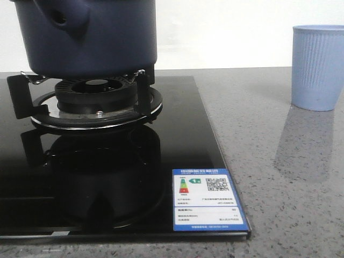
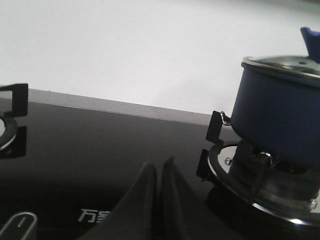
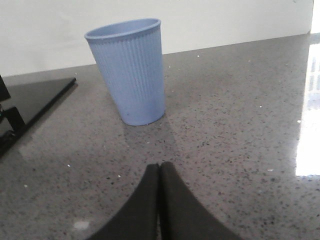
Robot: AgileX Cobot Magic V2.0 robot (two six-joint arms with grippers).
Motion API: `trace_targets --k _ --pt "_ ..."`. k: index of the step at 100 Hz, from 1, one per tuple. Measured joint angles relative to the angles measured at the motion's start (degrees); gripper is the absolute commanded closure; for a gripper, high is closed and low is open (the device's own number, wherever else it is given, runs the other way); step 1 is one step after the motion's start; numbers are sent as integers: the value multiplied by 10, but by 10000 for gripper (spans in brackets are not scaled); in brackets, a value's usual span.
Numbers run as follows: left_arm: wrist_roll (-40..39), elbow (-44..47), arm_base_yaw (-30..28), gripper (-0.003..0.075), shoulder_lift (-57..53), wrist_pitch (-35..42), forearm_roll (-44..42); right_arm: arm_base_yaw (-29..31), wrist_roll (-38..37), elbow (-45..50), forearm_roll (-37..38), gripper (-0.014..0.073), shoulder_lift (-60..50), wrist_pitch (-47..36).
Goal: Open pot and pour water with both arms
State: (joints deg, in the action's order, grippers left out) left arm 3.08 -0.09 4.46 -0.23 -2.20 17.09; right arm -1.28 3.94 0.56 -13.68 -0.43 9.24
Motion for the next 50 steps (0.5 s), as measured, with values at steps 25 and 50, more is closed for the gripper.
trace_targets --k 25,50 --pt "0 0 0 736 0 10 154 0 0 0 -189 654 0 -35" --pt "1 -63 0 736 1 -10 148 0 0 -38 -202 651 0 -11"
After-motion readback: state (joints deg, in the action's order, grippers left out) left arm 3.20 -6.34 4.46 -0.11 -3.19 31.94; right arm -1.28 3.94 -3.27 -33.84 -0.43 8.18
